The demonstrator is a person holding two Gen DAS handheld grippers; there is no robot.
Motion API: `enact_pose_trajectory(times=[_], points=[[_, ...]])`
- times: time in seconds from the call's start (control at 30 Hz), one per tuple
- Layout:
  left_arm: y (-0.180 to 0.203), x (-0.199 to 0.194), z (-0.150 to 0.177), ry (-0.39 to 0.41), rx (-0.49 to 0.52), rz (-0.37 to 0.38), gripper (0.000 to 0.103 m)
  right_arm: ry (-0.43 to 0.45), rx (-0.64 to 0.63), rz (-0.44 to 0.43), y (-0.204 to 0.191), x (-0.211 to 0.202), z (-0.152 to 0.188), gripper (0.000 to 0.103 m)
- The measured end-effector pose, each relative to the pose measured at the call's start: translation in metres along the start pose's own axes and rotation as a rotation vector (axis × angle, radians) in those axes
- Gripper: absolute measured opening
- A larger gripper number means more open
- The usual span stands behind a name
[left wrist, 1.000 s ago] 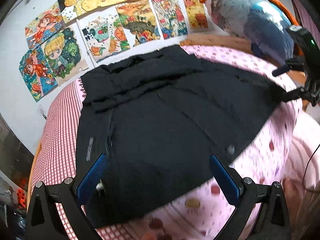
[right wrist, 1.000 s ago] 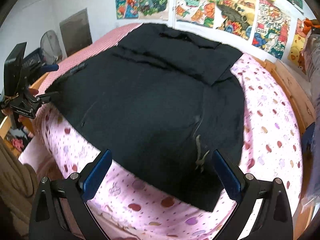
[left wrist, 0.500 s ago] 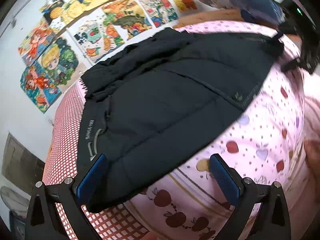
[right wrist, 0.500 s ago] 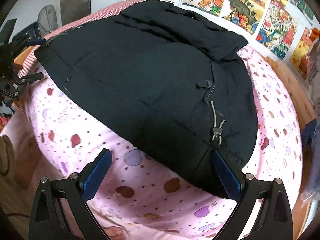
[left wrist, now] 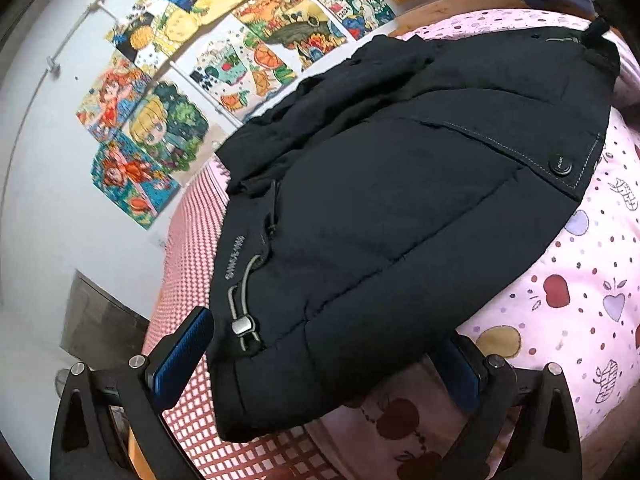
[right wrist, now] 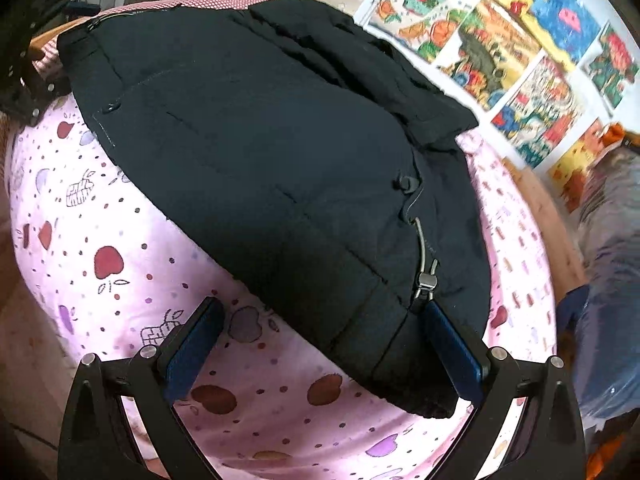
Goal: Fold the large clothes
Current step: 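Lift the hem with both tools and fold it toward the collar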
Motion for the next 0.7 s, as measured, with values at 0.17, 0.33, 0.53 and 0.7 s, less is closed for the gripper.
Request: enact_pose_trajectory(times=[0.17, 0.33, 0.53, 0.7], points=[[0.001, -0.002, -0.001, 0.012, 0.003, -0.027, 0.103, 0.011, 0.031, 0.077, 0.008, 0.001, -0.006, 0.098], [-0.001, -0.003, -0.001, 0.029, 0.009, -0.032, 0.099, 0.022, 0.110, 0.078, 0.027, 0.008, -0.012, 0.097], [-0.001, -0.014, -0.004, 0.094, 0.053, -0.046, 0.076, 0.074, 0.155, -0.003, 0.037, 0.004, -0.018, 0.055], [-0.012, -0.026, -0.023, 0.166, 0.034, -0.027, 0.042, 0.114, 0.219, -0.037, 0.049, -0.004, -0.026, 0.038]])
Point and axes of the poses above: each gripper's, at about its wrist camera, not at the fingertips, and x roughly the way its jaws point, y to its right, z to its underside, the point moved 1 cm from there along x, roughly the way its jaws point, and after that the axes turned 11 degrees about z, right-handed, at the moved point
